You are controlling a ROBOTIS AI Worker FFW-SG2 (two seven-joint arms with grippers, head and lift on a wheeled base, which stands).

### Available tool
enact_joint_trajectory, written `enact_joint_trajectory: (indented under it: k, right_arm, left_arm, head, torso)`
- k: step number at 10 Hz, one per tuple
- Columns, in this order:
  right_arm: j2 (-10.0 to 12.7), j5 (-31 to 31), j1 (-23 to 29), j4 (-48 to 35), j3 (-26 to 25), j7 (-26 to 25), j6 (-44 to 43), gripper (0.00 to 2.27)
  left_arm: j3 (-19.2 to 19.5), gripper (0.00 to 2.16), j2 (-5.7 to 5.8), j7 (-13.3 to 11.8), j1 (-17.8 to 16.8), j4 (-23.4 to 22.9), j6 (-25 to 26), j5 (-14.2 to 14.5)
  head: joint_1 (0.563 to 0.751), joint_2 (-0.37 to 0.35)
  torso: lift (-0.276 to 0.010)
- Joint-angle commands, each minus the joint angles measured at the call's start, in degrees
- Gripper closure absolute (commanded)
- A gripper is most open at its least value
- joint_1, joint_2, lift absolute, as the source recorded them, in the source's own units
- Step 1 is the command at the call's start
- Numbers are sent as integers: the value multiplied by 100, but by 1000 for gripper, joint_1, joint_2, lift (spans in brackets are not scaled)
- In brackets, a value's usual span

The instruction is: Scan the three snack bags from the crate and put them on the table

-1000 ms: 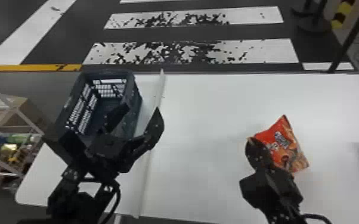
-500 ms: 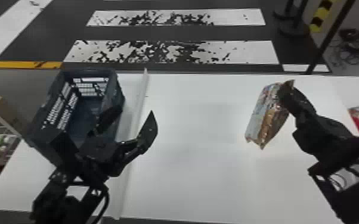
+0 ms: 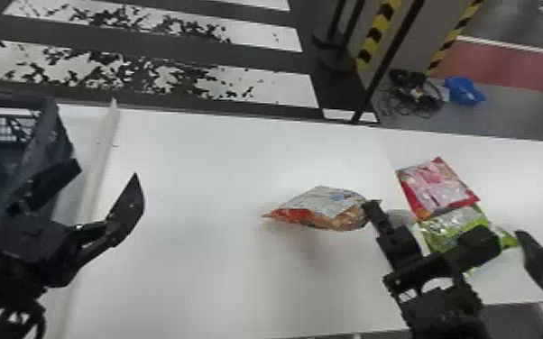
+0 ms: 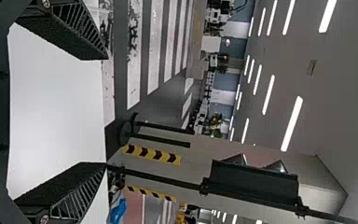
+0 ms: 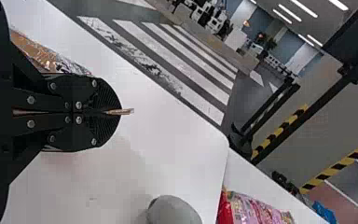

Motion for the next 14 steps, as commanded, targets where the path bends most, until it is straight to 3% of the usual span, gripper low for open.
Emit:
enact_joint_trajectory:
  k: [1, 2, 3, 4, 6, 8, 10, 12, 13, 14]
  right_arm:
    - [58, 369, 318, -325, 103, -89, -167, 2229]
    - [32, 404, 433, -448, 77, -54, -80, 1696]
    - [32, 562, 591, -677, 95, -28, 61, 461]
    - [32, 615, 661, -774, 121, -45, 290, -1]
    - [14, 720, 714, -949, 121, -169, 448, 29]
    - [-21, 2127, 406, -1125, 165, -195, 676, 56]
    - [-531, 2997, 371, -1424, 288, -54, 711, 76]
    - [-672, 3225, 485, -1828, 393, 1088, 1625, 113]
    - [-672, 3322, 573, -2048, 596, 1431, 2170, 356]
    - [-672, 3410, 600, -2215, 824, 1686, 2821, 758]
  left_arm:
    - [-51, 63, -20, 8, -15, 42, -18, -36]
    - [-121, 63, -11, 17, -50, 95, -35, -53]
    - [-157, 63, -20, 26, -94, 147, -35, -53]
    - [-201, 63, -20, 35, -120, 174, -53, -53]
    - [-227, 63, -20, 43, -138, 182, -53, -53]
    - [-218, 63, -3, 43, -138, 174, -88, -44]
    - [-165, 63, 6, 43, -155, 191, -105, -27]
    - [-174, 63, -29, 52, -182, 209, -123, -27]
    - [-174, 63, -46, 70, -182, 218, -123, -27]
    - [-165, 63, -46, 87, -173, 218, -123, -27]
  head:
    - [695, -262]
    - [695, -275]
    - [695, -281]
    - [695, -282]
    - [695, -278]
    - [695, -281]
    - [695, -299]
    - [695, -283]
    - [695, -262]
    - [695, -217]
  torso:
    - [-94]
    - [-94]
    - [-94]
    - [-94]
    - [-94]
    - [-94]
    - [-94]
    - [-94]
    - [-94]
    - [-94]
